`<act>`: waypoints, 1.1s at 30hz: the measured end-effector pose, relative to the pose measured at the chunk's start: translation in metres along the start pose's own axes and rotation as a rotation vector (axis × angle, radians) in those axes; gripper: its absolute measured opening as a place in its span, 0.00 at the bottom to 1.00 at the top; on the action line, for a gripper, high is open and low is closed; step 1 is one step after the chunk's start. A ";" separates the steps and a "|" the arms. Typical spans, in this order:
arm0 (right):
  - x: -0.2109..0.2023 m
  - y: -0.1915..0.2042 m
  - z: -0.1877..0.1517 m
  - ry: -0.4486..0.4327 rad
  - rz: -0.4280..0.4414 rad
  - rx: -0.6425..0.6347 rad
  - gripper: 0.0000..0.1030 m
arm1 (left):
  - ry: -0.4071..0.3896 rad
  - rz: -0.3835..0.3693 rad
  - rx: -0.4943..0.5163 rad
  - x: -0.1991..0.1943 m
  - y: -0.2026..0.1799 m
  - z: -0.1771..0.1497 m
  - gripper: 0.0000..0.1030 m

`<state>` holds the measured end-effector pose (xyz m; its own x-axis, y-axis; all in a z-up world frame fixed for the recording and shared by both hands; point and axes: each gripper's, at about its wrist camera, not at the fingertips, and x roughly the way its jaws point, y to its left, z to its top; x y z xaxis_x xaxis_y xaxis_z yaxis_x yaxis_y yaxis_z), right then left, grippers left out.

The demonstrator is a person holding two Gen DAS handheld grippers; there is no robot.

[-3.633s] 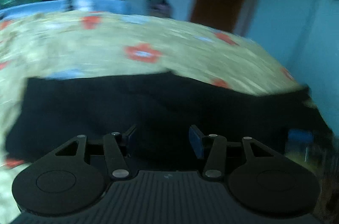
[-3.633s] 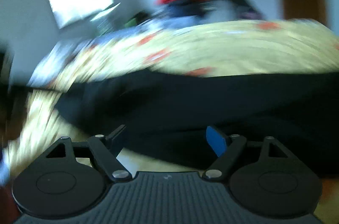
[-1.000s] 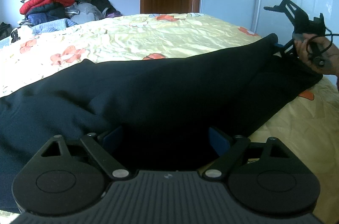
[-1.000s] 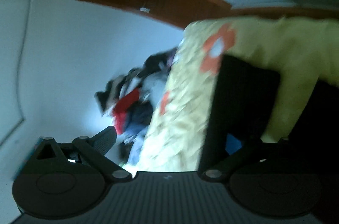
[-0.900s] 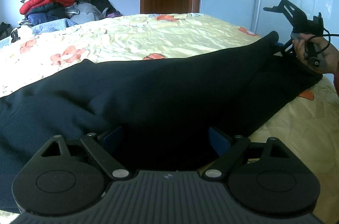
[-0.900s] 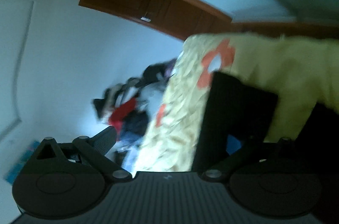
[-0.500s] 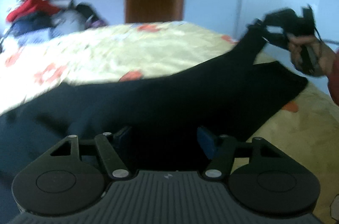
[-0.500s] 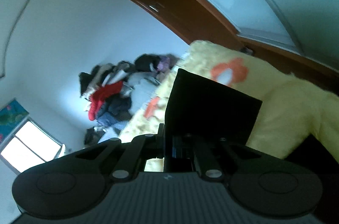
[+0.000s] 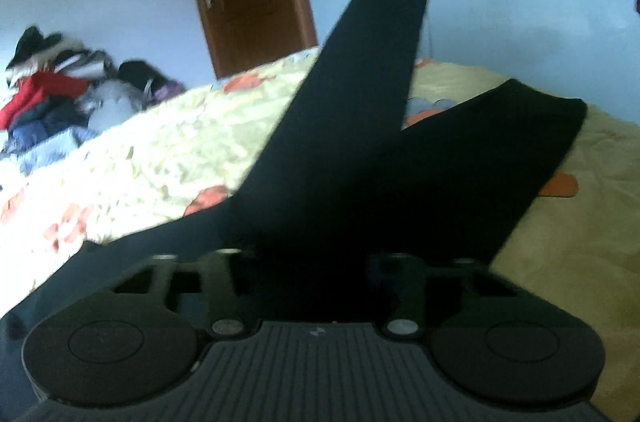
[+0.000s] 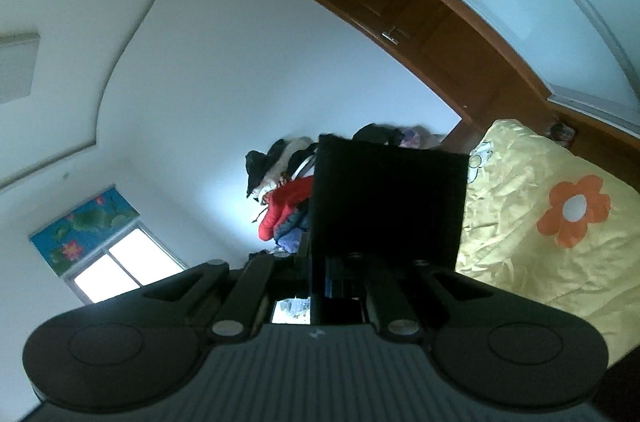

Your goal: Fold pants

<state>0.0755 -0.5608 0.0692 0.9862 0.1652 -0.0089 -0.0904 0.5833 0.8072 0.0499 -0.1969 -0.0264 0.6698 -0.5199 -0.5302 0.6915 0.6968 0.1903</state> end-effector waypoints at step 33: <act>-0.152 -0.110 -0.094 0.030 -0.544 0.065 0.06 | 0.051 -0.215 -0.125 -0.038 0.030 -0.031 0.07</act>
<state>-0.0773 -0.5747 -0.0737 0.8837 -0.1237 -0.4515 0.4416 0.5406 0.7161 0.0366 -0.1405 -0.0262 0.4942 -0.6394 -0.5890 0.7756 0.6303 -0.0336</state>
